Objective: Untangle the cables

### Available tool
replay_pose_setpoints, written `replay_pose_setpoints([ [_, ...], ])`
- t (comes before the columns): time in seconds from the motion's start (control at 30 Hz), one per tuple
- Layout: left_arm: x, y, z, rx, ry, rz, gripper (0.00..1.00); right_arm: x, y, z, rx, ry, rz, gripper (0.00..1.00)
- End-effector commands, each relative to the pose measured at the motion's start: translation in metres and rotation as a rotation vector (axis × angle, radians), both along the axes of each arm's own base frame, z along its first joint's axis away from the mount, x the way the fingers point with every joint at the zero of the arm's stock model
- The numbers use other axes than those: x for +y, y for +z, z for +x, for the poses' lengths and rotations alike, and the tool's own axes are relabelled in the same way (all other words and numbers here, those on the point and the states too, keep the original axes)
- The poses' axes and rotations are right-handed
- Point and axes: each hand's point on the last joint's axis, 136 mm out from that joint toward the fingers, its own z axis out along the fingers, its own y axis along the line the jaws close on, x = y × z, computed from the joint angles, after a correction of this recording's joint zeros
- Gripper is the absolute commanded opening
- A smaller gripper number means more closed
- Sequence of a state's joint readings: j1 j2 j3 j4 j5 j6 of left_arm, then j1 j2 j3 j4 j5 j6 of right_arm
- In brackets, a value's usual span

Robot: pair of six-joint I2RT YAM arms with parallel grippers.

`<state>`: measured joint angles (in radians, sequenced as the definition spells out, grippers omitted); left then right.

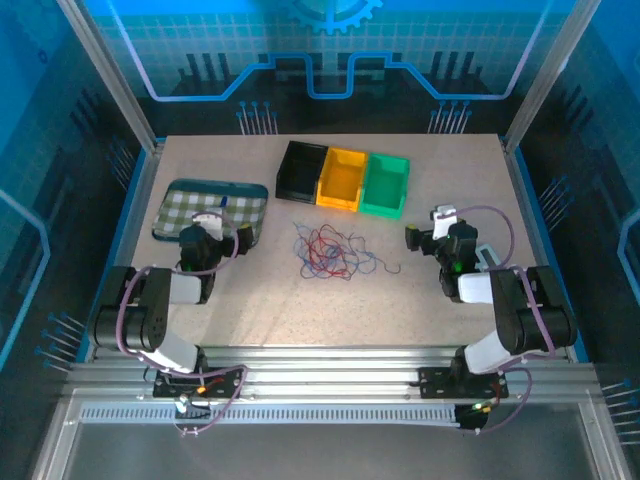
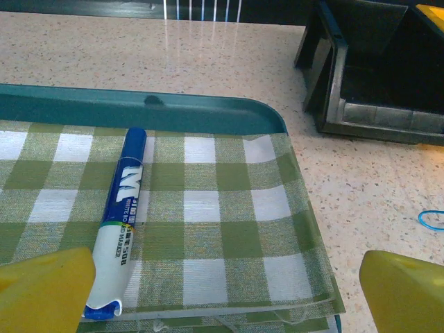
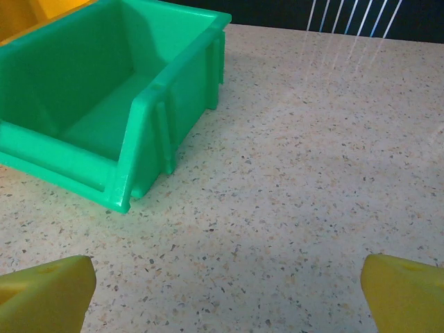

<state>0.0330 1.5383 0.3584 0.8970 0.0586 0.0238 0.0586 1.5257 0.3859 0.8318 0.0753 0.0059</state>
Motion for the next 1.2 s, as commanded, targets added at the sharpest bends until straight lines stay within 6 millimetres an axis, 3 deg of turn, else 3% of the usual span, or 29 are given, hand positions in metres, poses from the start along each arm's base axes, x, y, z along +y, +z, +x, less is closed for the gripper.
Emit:
replay_pose_setpoints([
  [0.0,-0.0019,0.0108,0.0083,-0.037,-0.008,-0.023,0.99,0.001,0.0124,0.0081,-0.051,-0.002,-0.019,1.0],
  [1.17,-0.0006,0.0106,0.009,-0.034,-0.001,-0.02,0.99,0.0018,0.0124,0.0083,-0.047,0.003,-0.012,1.0],
])
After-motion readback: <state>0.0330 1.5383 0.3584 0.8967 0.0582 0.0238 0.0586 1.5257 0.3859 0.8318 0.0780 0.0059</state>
